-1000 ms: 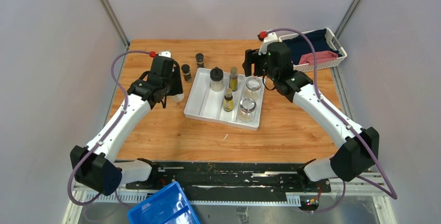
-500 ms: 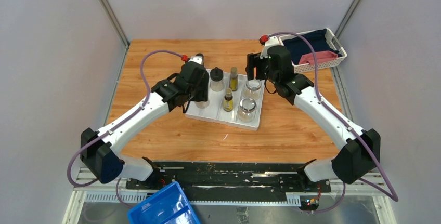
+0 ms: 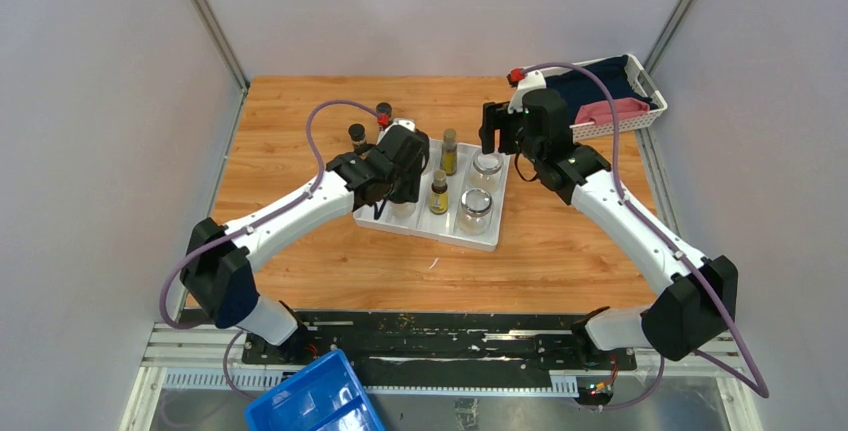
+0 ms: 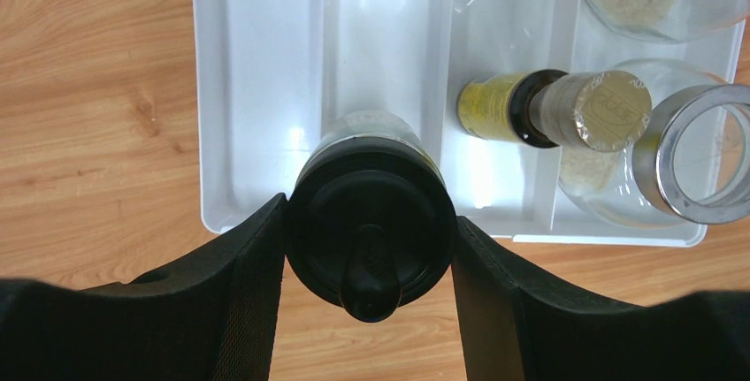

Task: Organize the condiment bottles
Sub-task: Place the bottle in the storage box.

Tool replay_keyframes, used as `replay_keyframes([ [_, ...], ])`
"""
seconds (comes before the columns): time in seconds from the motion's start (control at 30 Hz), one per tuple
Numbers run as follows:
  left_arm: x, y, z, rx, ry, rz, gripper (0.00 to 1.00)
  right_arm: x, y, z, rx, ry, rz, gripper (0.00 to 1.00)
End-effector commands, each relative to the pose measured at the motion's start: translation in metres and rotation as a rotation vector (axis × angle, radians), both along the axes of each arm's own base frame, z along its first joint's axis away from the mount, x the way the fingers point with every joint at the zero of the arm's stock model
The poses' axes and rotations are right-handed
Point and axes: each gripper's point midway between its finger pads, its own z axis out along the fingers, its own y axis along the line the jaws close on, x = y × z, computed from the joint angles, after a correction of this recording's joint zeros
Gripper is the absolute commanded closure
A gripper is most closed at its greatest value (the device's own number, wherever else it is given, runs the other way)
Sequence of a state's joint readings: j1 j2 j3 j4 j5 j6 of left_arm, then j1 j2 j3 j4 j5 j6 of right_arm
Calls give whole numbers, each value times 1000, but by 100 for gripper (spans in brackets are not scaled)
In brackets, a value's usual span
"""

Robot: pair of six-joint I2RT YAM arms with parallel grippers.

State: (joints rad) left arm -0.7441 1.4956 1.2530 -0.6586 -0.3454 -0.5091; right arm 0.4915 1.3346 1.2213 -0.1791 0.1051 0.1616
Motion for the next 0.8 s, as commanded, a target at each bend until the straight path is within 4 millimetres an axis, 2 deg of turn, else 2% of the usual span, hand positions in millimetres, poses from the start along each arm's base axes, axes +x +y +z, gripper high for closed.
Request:
replay_keyframes([
  [0.0,17,-14,10,-41,-75,18,100,-2,-10,9,11,-27,-21,23],
  [0.53,40,-22,-28,45,-71,21,100,-4,-12,16,22,-51,-11,23],
  [0.77,47,-23,-32,75,-79,22,100,-5,-11,18,23,-57,-6,23],
])
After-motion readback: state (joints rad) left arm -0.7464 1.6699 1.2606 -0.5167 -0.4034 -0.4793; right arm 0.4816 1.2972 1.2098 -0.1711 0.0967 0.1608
